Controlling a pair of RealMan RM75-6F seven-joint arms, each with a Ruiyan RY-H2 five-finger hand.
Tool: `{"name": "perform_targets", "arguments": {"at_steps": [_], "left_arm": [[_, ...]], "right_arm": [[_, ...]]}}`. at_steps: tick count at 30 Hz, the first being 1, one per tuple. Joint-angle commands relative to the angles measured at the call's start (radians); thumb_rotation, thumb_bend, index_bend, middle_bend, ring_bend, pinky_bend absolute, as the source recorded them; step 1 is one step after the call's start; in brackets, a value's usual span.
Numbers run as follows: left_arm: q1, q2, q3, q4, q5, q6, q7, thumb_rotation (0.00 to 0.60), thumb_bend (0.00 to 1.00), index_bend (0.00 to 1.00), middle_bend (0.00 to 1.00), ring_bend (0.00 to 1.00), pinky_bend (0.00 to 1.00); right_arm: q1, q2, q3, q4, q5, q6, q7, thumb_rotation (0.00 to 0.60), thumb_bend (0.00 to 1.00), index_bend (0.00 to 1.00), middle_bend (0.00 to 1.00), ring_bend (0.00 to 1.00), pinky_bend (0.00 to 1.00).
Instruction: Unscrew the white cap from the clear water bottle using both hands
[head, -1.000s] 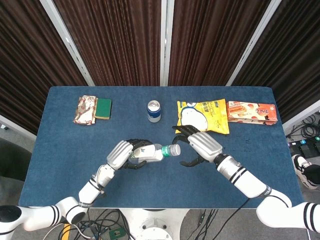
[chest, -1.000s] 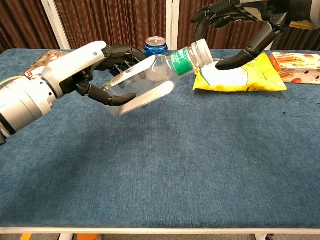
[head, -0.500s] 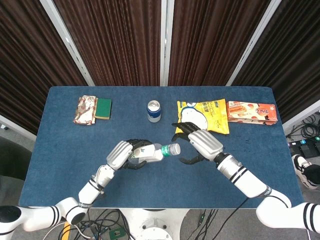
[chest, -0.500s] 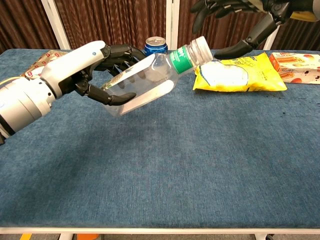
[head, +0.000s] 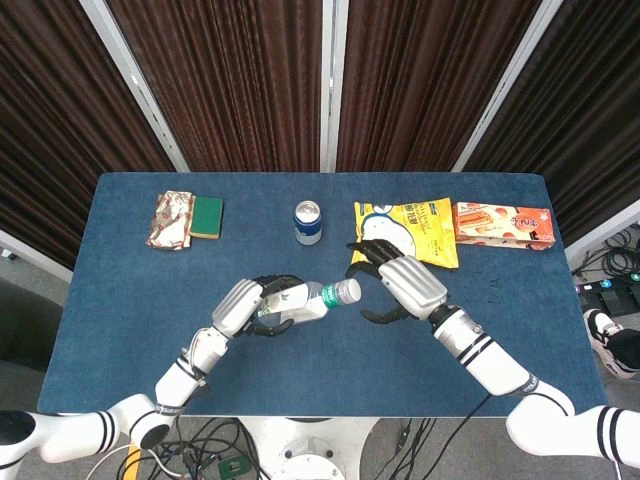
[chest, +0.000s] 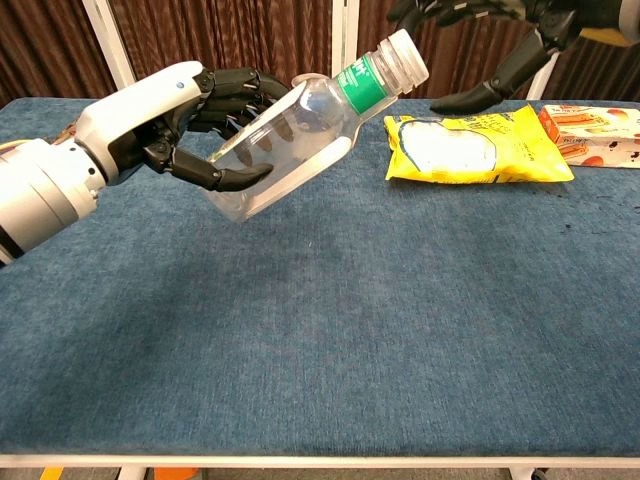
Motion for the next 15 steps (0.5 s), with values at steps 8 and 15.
{"name": "perform_targets", "arguments": {"at_steps": [8,15], "left_arm": [[-0.001,-0.003,0.0,0.006,-0.001,-0.003,0.006,0.6,0.45,0.41,0.44,0.35,0.41],[0.0,0.0,0.002,0.006,0.001,0.0,0.009,0.6,0.45,0.41,0.44,0.35,0.41]], "right_arm": [[-0.004,0.022,0.003,-0.021,0.0,0.007,-0.001,0.6,0.16,0.3,0.07,0.0,0.0],[-0.011,0.034,-0.002,-0.021,0.01,0.003,-0.001,0.6,0.16,0.3,0.07,0.0,0.0]]}}
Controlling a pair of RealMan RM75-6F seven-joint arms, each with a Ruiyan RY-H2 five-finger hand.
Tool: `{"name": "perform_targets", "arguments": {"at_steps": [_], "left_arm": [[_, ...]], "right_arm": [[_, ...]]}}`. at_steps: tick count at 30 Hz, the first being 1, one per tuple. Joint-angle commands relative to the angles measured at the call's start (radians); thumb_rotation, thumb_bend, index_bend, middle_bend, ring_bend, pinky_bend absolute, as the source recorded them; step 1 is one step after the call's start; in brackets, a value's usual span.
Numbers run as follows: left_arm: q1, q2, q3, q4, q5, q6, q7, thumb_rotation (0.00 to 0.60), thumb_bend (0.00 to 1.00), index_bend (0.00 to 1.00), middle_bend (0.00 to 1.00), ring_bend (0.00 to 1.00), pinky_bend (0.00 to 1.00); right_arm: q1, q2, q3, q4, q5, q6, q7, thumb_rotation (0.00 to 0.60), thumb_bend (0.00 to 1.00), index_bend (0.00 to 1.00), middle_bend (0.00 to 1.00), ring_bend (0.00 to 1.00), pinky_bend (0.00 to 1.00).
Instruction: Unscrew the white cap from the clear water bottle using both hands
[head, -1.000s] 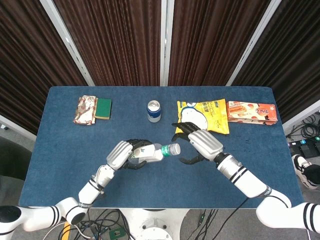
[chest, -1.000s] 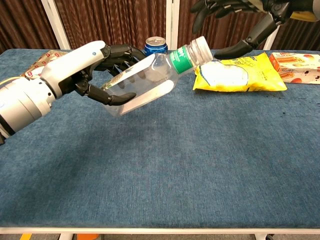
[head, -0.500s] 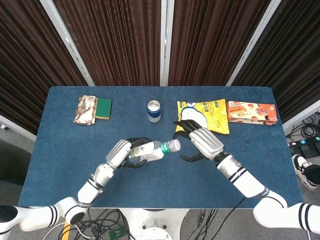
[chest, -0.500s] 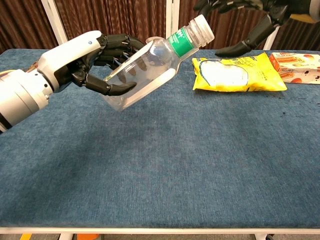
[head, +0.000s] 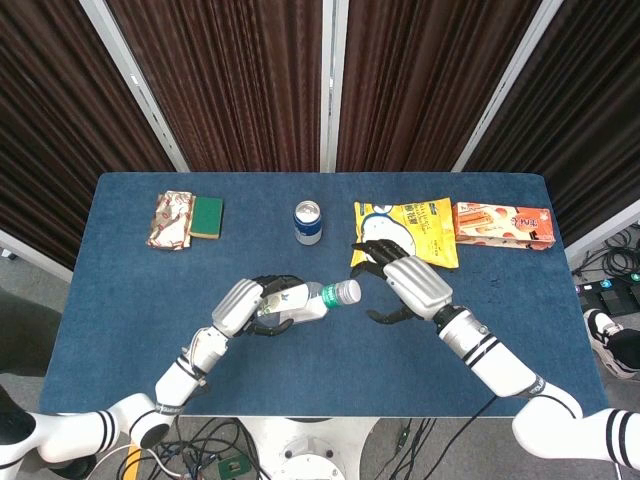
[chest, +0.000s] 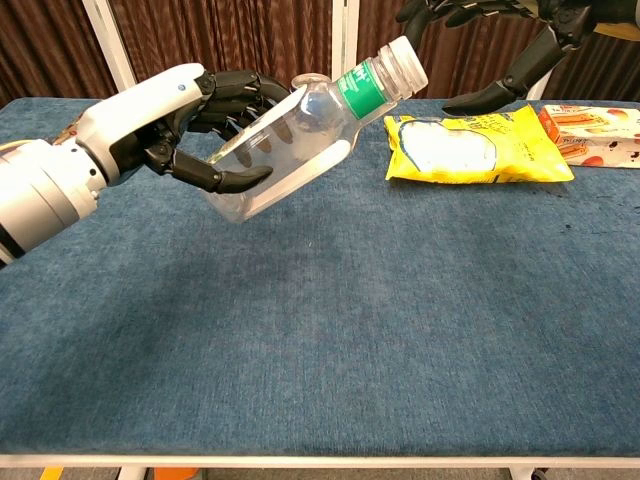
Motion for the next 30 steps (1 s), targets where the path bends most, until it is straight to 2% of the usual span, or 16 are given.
{"name": "perform_targets", "arguments": {"at_steps": [1,30], "left_arm": [[0.0,0.0,0.0,0.001,-0.002,-0.001,0.001,0.6,0.45,0.41,0.44,0.35,0.41],[-0.001,-0.007,0.002,0.009,-0.001,-0.006,0.0,0.6,0.45,0.41,0.43,0.35,0.41]], "right_arm": [[-0.002,0.002,-0.001,-0.002,-0.003,-0.001,0.004,0.6,0.16,0.3,0.07,0.0,0.0],[0.002,-0.02,0.01,0.01,-0.026,0.014,0.015,0.6,0.16,0.3,0.07,0.0,0.0]]}}
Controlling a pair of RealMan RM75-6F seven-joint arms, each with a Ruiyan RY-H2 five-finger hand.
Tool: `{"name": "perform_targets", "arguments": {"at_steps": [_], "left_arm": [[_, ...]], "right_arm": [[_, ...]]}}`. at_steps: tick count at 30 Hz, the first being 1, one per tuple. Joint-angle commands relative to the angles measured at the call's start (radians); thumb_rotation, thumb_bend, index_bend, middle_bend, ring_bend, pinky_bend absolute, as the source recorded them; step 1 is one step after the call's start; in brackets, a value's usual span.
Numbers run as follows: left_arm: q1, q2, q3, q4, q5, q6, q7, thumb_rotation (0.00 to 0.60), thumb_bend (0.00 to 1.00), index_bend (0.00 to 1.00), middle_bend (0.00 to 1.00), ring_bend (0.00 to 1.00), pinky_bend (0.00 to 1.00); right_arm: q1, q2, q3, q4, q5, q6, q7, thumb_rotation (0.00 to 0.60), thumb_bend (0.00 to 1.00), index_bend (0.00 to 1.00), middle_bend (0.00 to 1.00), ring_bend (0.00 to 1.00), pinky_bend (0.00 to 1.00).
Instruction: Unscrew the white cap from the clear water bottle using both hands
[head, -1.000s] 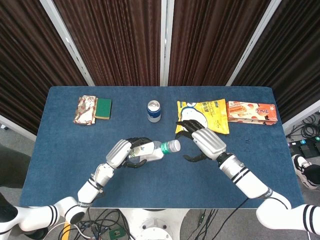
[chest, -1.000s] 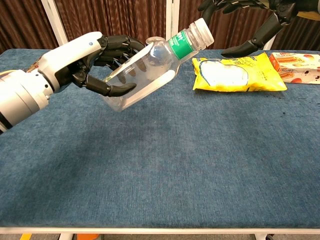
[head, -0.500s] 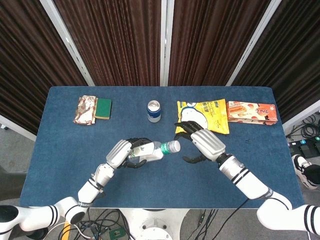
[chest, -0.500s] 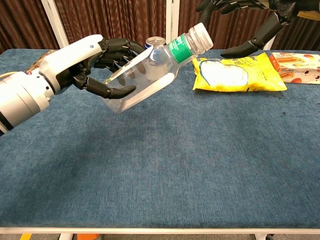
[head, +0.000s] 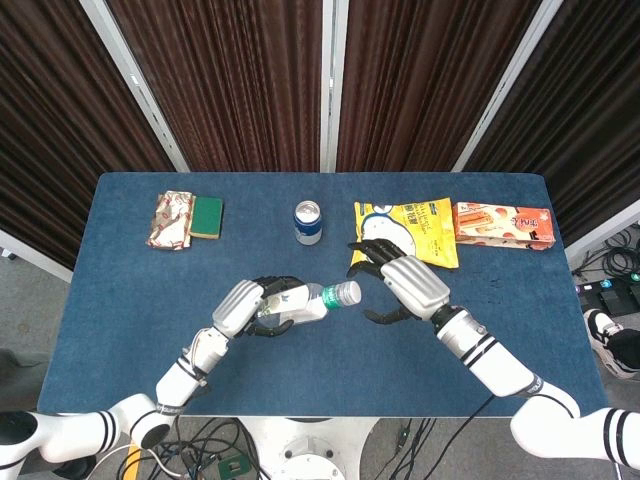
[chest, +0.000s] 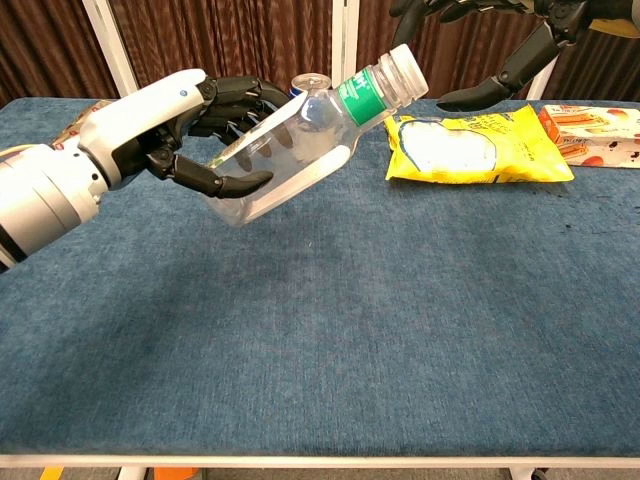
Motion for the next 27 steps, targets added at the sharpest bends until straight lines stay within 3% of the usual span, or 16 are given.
{"name": "perform_targets", "arguments": {"at_steps": [1,20,27], "left_arm": [[-0.001,0.0,-0.001,-0.001,0.0,-0.001,0.001,0.6,0.45,0.41,0.43,0.35,0.41],[0.002,0.002,0.003,-0.006,0.003,0.004,0.005,0.6,0.45,0.41,0.43,0.35,0.41],[0.004,0.001,0.005,0.001,0.001,0.003,0.004,0.6,0.45,0.41,0.43,0.35,0.41]], "right_arm": [[0.002,-0.01,0.002,0.007,-0.002,0.006,-0.006,0.6,0.17,0.3,0.07,0.0,0.0],[0.006,-0.06,0.011,0.027,0.005,0.041,-0.047,0.6,0.22,0.39,0.1,0.0,0.0],[0.005,-0.052,0.011,0.021,0.008,0.037,-0.043,0.6,0.3,0.45,0.12,0.0,0.0]]}}
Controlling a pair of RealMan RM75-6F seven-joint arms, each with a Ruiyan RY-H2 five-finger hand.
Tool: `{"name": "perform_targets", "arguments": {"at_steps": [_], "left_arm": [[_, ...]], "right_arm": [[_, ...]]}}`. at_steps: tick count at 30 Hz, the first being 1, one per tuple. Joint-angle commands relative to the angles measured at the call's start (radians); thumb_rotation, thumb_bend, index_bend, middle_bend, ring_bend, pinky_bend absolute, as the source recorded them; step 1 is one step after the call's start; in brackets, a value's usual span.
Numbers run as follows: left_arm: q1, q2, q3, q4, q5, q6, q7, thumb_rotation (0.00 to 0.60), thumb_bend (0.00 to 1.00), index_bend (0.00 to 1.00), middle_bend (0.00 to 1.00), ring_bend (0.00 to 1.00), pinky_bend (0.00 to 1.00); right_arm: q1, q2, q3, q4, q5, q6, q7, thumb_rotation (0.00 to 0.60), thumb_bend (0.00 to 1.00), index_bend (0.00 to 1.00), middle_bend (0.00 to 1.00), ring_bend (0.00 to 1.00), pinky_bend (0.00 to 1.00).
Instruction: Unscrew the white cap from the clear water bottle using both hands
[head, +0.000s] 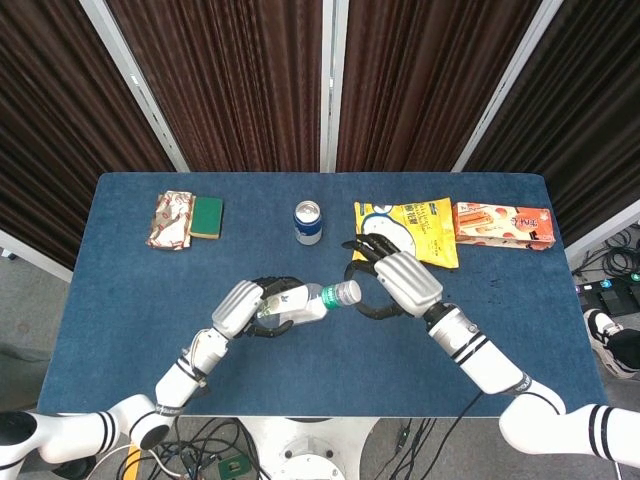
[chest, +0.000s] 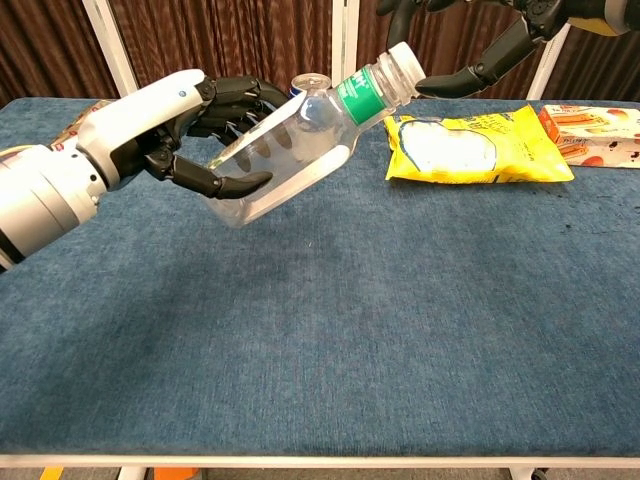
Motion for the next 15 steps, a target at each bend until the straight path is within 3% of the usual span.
{"name": "perform_targets", "arguments": {"at_steps": [1,7,15], "left_arm": [[0.001,0.0,0.001,0.003,-0.002,-0.002,-0.002,0.6,0.45,0.41,0.43,0.35,0.4],[0.002,-0.001,0.002,0.007,0.001,0.0,-0.008,0.6,0.45,0.41,0.43,0.35,0.4],[0.008,0.015,0.019,0.044,-0.007,-0.021,0.056,0.6,0.45,0.41,0.43,0.35,0.38]], "right_arm": [[-0.003,0.005,-0.001,-0.003,-0.002,0.001,0.003,0.6,0.32,0.46,0.13,0.0,0.0],[-0.009,0.015,-0.003,-0.005,-0.005,0.005,0.004,0.6,0.4,0.52,0.15,0.0,0.0],[-0.028,0.038,-0.013,0.003,-0.003,0.015,0.007,0.6,0.41,0.53,0.15,0.0,0.0]]}}
